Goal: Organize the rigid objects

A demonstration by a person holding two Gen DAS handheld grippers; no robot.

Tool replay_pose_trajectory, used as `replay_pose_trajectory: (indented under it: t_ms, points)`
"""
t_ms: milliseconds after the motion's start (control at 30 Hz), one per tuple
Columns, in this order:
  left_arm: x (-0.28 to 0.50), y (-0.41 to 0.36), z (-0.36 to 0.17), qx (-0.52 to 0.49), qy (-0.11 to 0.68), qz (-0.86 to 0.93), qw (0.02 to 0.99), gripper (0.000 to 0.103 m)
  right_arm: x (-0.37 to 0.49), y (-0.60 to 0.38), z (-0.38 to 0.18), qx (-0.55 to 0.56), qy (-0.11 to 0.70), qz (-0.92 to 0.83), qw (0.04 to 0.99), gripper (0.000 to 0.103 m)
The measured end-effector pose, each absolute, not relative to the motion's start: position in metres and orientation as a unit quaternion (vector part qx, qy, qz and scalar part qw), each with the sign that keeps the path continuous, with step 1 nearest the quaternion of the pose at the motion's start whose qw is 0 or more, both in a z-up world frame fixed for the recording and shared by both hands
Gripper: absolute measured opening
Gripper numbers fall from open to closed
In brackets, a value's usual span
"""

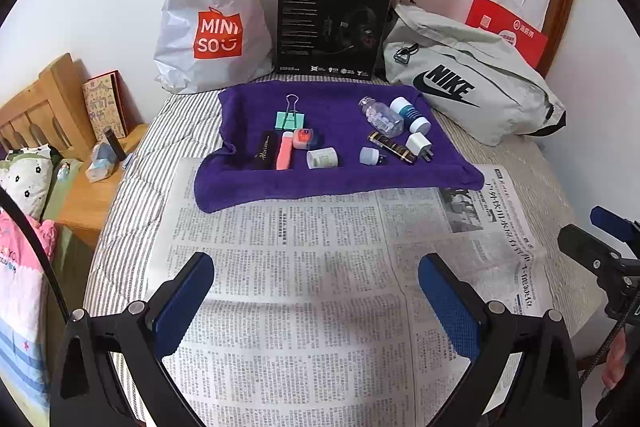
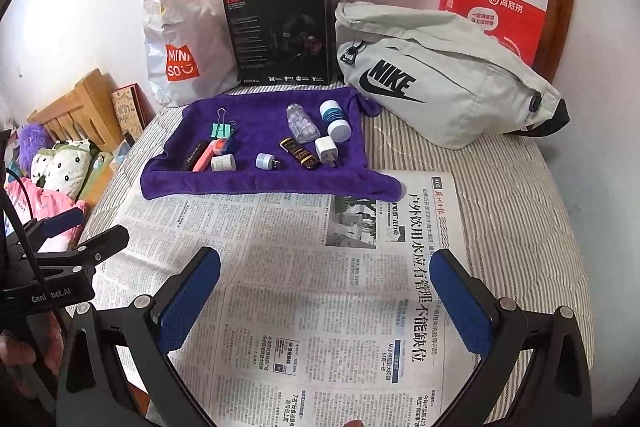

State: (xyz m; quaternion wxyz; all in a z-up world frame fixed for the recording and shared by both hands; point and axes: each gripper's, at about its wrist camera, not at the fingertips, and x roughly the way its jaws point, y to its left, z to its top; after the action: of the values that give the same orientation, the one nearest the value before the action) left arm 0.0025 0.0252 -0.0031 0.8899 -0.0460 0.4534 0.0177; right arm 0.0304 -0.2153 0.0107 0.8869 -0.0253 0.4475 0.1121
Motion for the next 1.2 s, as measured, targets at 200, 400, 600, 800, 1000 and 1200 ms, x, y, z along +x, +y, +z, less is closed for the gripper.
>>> replay_pose_trajectory:
  t_ms: [200, 400, 600, 800, 1000, 1200]
  points:
    - [0.0015, 0.0240, -0.0025, -0.046, 0.453, 0.018, 0.890, 0.103, 0.0285, -0.2189, 0.0118, -0.021, 0.447, 0.111, 0.888, 0.103]
    - [0.0004, 0.0222, -0.0026, -0.043, 0.455, 0.019, 0.889, 0.103, 0.0280, -0.2227, 0.0120, -0.016, 0.446, 0.110, 0.888, 0.103]
    - [-0.0016, 0.0204, -0.0030, -0.043, 0.456, 0.019, 0.889, 0.103, 0.0265, -0.2238, 0.0101, -0.018, 0.447, 0.111, 0.888, 0.103]
    - [-0.0024, 0.0185, -0.0024, -0.042, 0.456, 0.016, 0.889, 0.103, 0.0253, -0.2244, 0.0103, -0.018, 0.445, 0.112, 0.889, 0.103]
    - [-0.0015, 0.0187, -0.0013, -0.040, 0.456, 0.017, 0.889, 0.103, 0.0250, -0.2246, 0.0101, -0.018, 0.445, 0.112, 0.888, 0.103]
    - [-0.0019, 0.0197, -0.0005, -0.040, 0.455, 0.018, 0.889, 0.103, 0.0241, -0.2243, 0.0107, -0.019, 0.446, 0.111, 0.888, 0.103]
